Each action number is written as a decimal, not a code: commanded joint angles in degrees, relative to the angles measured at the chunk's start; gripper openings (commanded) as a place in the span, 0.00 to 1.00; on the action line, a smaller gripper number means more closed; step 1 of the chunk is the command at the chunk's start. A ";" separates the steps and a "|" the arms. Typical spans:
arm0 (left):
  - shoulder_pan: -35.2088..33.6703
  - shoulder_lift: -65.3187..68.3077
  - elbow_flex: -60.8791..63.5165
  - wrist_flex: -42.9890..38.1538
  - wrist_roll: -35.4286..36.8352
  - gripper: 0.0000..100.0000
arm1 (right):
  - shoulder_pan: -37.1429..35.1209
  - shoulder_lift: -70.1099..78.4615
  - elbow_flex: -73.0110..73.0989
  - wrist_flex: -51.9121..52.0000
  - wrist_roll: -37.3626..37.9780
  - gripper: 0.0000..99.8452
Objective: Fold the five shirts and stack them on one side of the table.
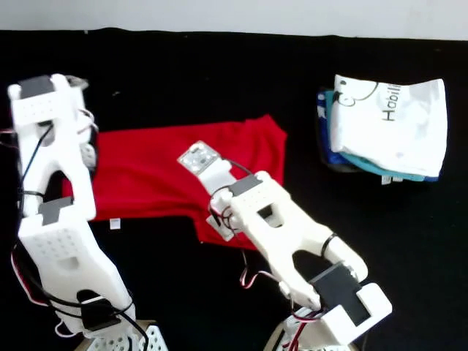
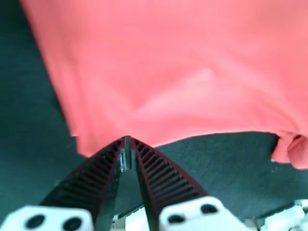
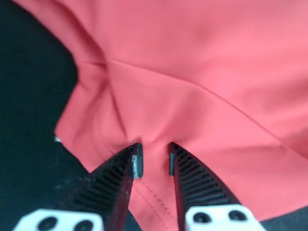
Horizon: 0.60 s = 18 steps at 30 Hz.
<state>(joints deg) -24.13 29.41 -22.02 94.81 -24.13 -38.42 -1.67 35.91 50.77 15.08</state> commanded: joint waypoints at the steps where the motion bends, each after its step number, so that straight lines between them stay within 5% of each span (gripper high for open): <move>1: 0.04 -5.67 14.46 -11.16 -0.09 0.01 | -3.30 0.66 -0.40 -0.66 0.00 0.10; 7: -4.70 -5.67 22.20 -21.27 0.00 0.01 | -3.82 -2.68 -1.01 1.98 -0.09 0.10; 18: -3.65 0.31 21.93 -24.00 0.09 0.01 | -5.32 -11.30 -4.53 20.09 9.05 0.11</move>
<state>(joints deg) -28.09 27.82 0.40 72.40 -23.87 -42.02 -12.40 31.60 69.05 21.85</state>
